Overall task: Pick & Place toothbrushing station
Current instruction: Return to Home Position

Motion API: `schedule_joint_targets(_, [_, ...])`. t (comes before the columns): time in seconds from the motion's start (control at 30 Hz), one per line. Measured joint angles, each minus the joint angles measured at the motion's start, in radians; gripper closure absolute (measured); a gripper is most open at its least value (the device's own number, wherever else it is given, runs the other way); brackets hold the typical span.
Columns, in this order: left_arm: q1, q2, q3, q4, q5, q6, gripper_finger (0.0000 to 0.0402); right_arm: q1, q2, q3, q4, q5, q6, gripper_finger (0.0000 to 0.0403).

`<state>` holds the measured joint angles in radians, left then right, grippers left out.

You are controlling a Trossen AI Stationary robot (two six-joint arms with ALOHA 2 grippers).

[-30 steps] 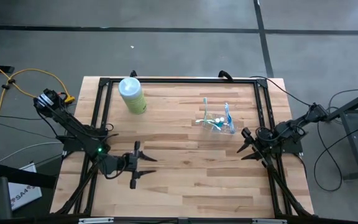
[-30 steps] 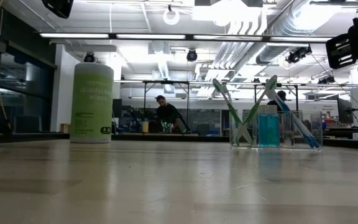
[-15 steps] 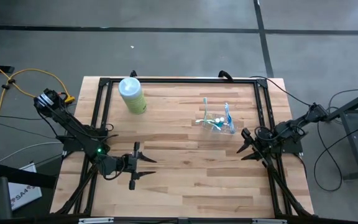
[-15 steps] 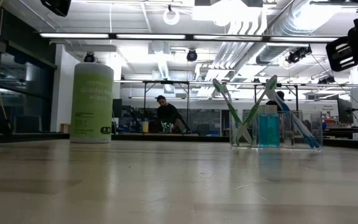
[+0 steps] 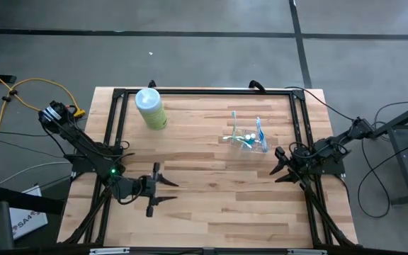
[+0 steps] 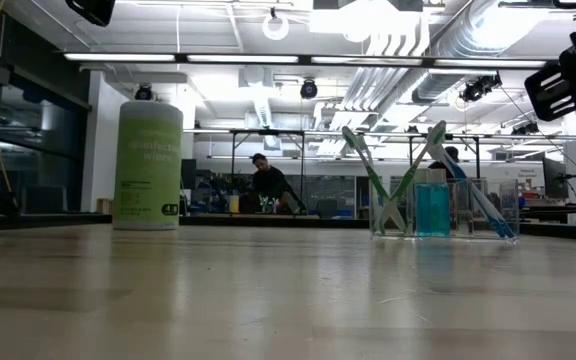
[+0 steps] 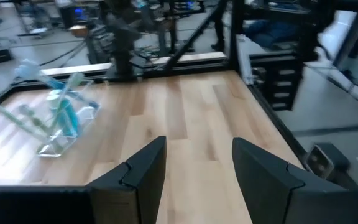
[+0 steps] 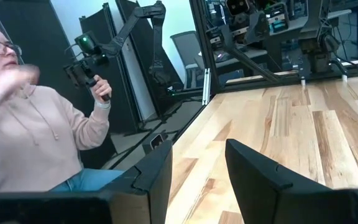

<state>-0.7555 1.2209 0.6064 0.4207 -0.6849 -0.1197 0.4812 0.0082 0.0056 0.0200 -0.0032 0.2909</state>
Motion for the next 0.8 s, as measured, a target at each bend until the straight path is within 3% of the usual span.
schedule_joint_targets(0.1, [0.003,0.0,0.0,-0.001,0.108,0.03,0.0225,0.0,0.0,0.0,0.0,0.0,0.0,0.0261])
schedule_joint_targets(0.27, [0.031,0.0,-0.004,0.0,0.384,0.087,0.0225,0.0,0.0,0.0,0.0,0.0,0.0,0.0261])
schedule_joint_targets(0.33, [0.041,0.0,-0.017,0.001,0.438,0.093,0.0225,0.0,0.0,0.0,0.0,0.0,0.0,0.0261])
schedule_joint_targets(0.57, [0.044,-0.062,-0.09,-0.002,0.448,0.118,0.0225,0.0,0.0,0.0,-0.001,0.0,0.0,0.0261])
schedule_joint_targets(0.8, [0.008,-0.314,-0.279,0.028,0.453,0.15,0.0225,0.0,0.0,0.0,-0.001,0.0,0.0,0.0261])
